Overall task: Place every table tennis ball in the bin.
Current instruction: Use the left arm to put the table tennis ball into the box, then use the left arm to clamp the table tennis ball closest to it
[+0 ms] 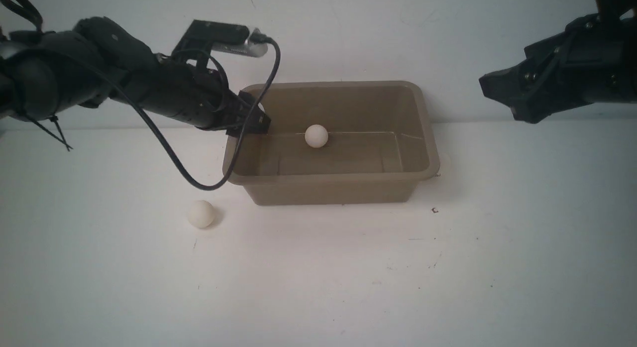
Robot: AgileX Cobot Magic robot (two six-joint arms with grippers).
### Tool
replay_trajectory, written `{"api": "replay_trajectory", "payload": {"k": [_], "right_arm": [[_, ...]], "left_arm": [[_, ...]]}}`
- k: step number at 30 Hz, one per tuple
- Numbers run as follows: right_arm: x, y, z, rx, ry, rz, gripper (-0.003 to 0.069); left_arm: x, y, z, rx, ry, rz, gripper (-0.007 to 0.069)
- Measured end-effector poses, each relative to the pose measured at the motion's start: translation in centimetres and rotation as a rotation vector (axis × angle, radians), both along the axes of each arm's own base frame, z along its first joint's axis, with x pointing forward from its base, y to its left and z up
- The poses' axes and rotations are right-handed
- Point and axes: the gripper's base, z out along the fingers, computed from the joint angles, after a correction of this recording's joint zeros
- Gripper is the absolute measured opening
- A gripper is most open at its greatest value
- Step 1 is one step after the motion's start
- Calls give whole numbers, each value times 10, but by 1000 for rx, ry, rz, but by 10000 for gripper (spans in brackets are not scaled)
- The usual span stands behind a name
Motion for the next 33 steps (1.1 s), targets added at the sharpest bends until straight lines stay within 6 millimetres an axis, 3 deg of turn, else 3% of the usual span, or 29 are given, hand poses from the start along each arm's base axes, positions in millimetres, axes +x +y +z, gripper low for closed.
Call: {"api": "replay_trajectory", "payload": {"k": [4, 11, 13, 16, 23, 28, 33], "right_arm": [[0, 0, 0, 1, 0, 0, 513], [0, 0, 0, 1, 0, 0, 513], [0, 0, 0, 1, 0, 0, 513], [0, 0, 0, 0, 1, 0, 513], [0, 0, 0, -2, 0, 1, 513], [0, 0, 0, -2, 0, 1, 513], [0, 0, 0, 0, 1, 1, 513]], "left_arm": [[10, -7, -19, -32, -44, -73, 484], [13, -9, -8, -85, -121, -85, 542], [11, -2, -2, -89, -112, -62, 542], [5, 25, 14, -28, -80, -8, 542], [-9, 60, 13, 82, 113, 62, 542], [-23, 66, 4, 150, 298, 72, 542], [-28, 69, 1, 205, 357, 88, 542]]}}
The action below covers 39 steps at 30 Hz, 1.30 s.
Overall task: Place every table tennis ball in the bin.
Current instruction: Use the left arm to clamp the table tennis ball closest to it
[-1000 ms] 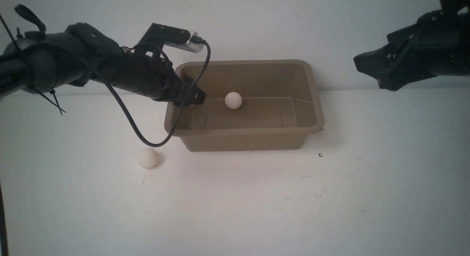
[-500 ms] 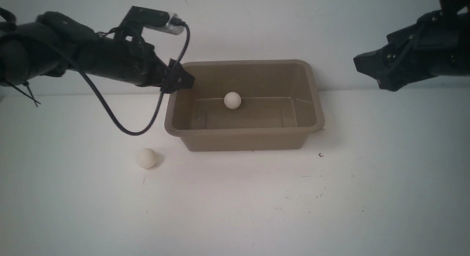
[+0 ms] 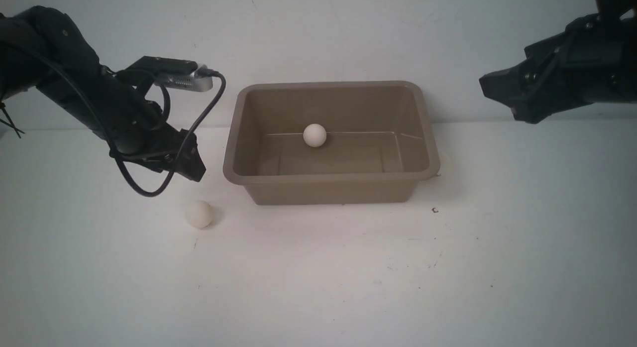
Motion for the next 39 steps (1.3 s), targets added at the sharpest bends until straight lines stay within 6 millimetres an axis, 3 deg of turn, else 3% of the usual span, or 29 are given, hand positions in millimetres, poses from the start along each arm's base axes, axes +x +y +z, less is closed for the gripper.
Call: {"api": "replay_trajectory", "payload": {"k": [8, 16, 24, 39], "right_arm": [[0, 0, 0, 0, 0, 0, 513], [0, 0, 0, 1, 1, 0, 513], [0, 0, 0, 0, 3, 2, 513], [0, 0, 0, 1, 0, 0, 513]], "left_arm": [[3, 0, -9, -8, 38, 55, 542], [13, -19, -51, 5, 111, 36, 542], [18, -34, -71, 30, 123, 28, 542], [17, -34, -73, 65, 128, 44, 542]]}}
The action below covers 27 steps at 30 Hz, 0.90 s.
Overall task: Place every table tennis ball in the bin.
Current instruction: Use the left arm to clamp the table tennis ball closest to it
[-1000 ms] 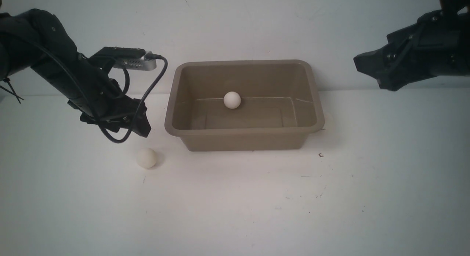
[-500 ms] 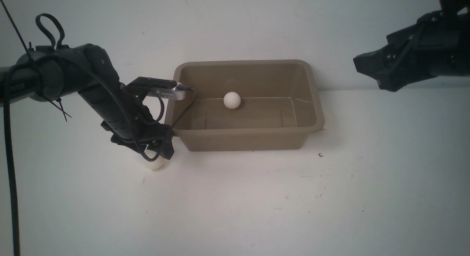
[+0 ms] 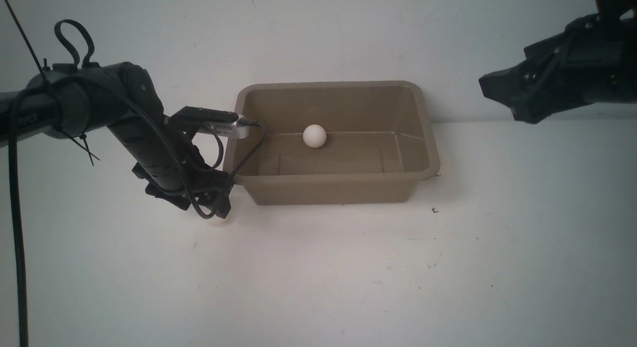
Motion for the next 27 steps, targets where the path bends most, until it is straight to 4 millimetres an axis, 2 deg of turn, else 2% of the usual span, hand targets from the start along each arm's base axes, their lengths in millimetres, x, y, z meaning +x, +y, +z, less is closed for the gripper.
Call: {"api": "replay_trajectory", "payload": {"k": [10, 15, 22, 27], "right_arm": [[0, 0, 0, 0, -3, -2, 513], [0, 0, 0, 0, -3, -2, 513], [0, 0, 0, -19, -13, 9, 513], [0, 0, 0, -20, -15, 10, 513]], "left_arm": [[3, -1, -4, 2, -17, 4, 540], [5, -1, -17, 2, 15, 6, 497], [6, -2, -19, -4, 6, 14, 353], [6, -2, -18, -5, 8, 11, 353]]}}
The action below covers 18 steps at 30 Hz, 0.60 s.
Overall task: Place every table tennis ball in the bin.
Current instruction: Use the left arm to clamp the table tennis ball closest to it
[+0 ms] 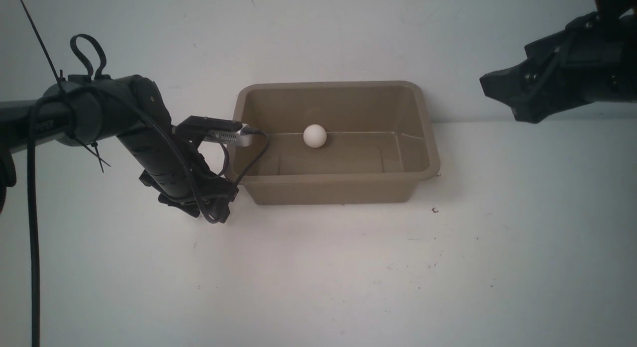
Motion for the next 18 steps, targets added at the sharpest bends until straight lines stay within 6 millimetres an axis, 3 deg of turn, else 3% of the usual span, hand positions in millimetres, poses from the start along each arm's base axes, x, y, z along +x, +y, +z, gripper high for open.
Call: {"api": "replay_trajectory", "payload": {"k": [4, 12, 18], "right_arm": [[0, 0, 0, 0, -1, -1, 513], [0, 0, 0, 0, -1, -1, 513], [0, 0, 0, 0, -2, -1, 513]], "left_arm": [[-4, 0, 11, 6, 3, -32, 353], [-20, 5, 69, 35, -84, -76, 353], [-24, -9, 101, -95, -205, -99, 353]]}}
